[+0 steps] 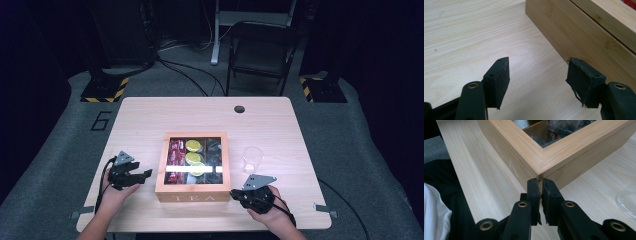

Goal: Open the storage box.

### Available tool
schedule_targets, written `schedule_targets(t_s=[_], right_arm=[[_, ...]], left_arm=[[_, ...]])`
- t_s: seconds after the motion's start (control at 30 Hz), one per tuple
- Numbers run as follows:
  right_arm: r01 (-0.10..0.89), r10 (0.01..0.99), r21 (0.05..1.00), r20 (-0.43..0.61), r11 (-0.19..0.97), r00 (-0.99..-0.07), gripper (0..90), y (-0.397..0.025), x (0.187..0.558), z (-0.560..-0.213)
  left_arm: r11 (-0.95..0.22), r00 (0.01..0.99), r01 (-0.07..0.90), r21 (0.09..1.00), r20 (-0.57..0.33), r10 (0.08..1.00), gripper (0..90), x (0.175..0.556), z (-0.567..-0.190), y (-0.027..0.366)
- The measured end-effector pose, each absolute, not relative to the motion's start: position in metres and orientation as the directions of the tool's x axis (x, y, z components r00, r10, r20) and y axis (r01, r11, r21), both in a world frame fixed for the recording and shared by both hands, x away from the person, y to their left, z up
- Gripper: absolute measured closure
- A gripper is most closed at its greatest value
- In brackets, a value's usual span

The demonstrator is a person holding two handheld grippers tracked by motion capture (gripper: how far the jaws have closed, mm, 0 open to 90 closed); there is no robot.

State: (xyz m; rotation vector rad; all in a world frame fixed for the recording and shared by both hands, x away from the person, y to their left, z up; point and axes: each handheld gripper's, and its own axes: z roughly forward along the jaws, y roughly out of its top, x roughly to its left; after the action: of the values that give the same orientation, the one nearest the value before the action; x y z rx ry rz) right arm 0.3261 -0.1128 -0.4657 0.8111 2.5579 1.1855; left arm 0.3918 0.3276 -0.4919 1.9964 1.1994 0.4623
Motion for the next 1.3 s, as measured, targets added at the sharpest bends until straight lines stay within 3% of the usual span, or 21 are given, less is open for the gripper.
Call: schedule_targets(t_s=[0.63,1.3], right_arm=[[0.399,0.561,0.749,0.044,0.529,-0.827,87.7,-0.111,0.326,-0.465],[0.412,0.581,0.785,0.082,0.463,-0.810,85.8,-0.109,0.333,-0.432]], left_arm=[[-0.273,0.494,0.594,0.757,-0.074,0.866,34.8,0.392,-0.493,0.326],[-0.286,0.555,0.537,0.794,-0.077,0.828,38.6,0.379,-0.470,0.317]])
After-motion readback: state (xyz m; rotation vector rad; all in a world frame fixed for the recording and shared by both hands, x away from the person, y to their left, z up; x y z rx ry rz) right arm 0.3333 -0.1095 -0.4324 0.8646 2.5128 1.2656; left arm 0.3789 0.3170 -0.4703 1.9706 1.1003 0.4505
